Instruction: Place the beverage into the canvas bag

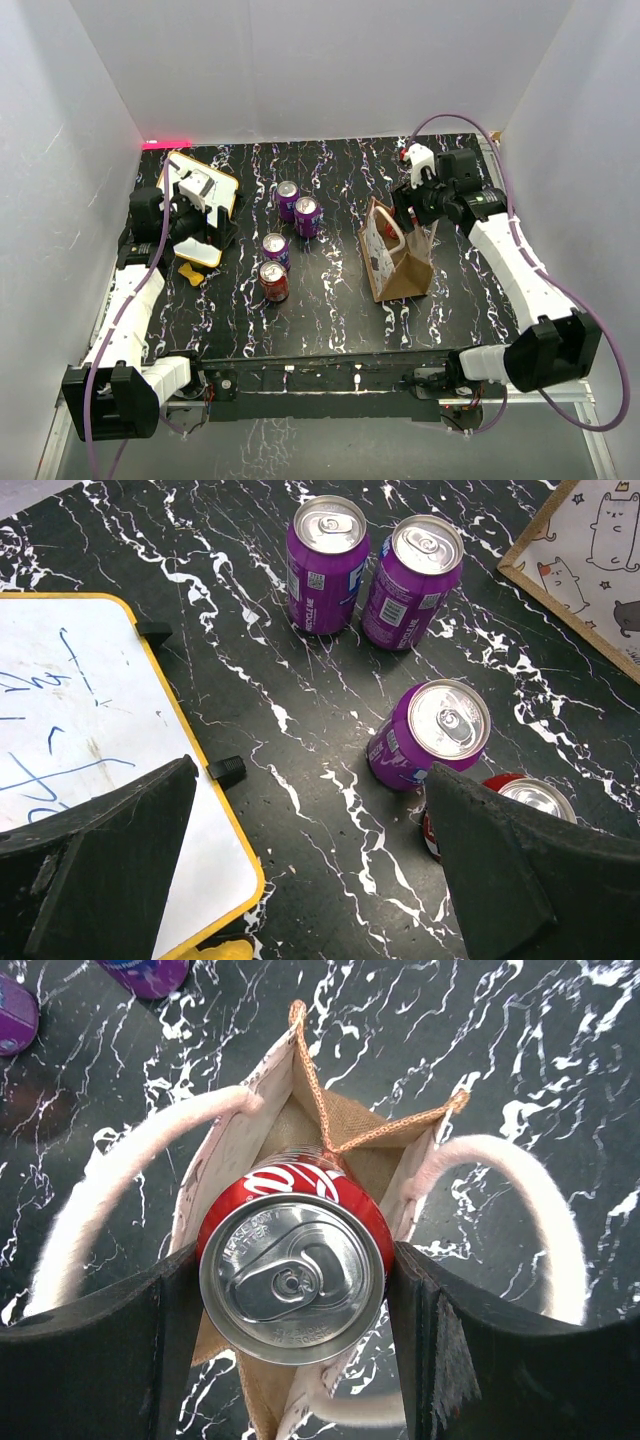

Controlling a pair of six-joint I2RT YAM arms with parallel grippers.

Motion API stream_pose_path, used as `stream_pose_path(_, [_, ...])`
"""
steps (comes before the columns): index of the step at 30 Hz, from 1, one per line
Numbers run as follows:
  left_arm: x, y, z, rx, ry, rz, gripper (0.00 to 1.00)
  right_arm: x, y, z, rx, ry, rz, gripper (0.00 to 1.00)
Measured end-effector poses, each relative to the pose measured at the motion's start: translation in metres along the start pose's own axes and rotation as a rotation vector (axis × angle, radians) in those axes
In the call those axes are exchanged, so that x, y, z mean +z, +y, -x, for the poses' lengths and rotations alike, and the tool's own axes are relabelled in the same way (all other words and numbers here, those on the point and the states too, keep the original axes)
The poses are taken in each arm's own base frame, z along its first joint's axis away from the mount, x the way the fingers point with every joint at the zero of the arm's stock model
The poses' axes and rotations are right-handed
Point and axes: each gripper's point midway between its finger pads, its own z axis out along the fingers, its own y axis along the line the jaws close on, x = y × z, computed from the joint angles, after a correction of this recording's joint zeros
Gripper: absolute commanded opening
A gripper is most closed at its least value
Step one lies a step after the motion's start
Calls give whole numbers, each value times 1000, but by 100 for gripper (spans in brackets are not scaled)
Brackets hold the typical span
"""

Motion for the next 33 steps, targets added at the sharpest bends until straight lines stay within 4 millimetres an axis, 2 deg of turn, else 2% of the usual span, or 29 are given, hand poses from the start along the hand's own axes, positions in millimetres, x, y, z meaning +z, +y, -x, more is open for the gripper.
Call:
stream_pose_path(5, [0,-2,-3,-3,2,-6,97,25,0,-18,36,61,30,8])
stream_pose_path(9, [0,-2,-3,-2,0,-10,97,35,1,-30,52,90,41,8])
stream_pose_path(15, [1,-4,-3,-2,-1,-19,97,47,0,-29,72,75,42,8])
stream_pose_path(19, [7,-14,-6,9,11,-57,96,60,-3,-29,97,76,45,8])
stream_pose_path(24, [30,-49,-5,33,77,-208,95,74,-5,-29,134,63,41,8])
stream_pose_path(25, [40,-70,1,58,94,-279,94,75,-5,-29,145,59,40,8])
stream_pose_path(29, [67,-121,20,110,119,-446,91,82,-3,-34,181,42,35,8])
stream_pose_path(30, [75,-139,26,120,123,-495,91,83,-2,-37,190,40,35,8])
stream_pose_path(33, [96,-178,33,98,151,-589,93,83,4,-48,207,47,39,8])
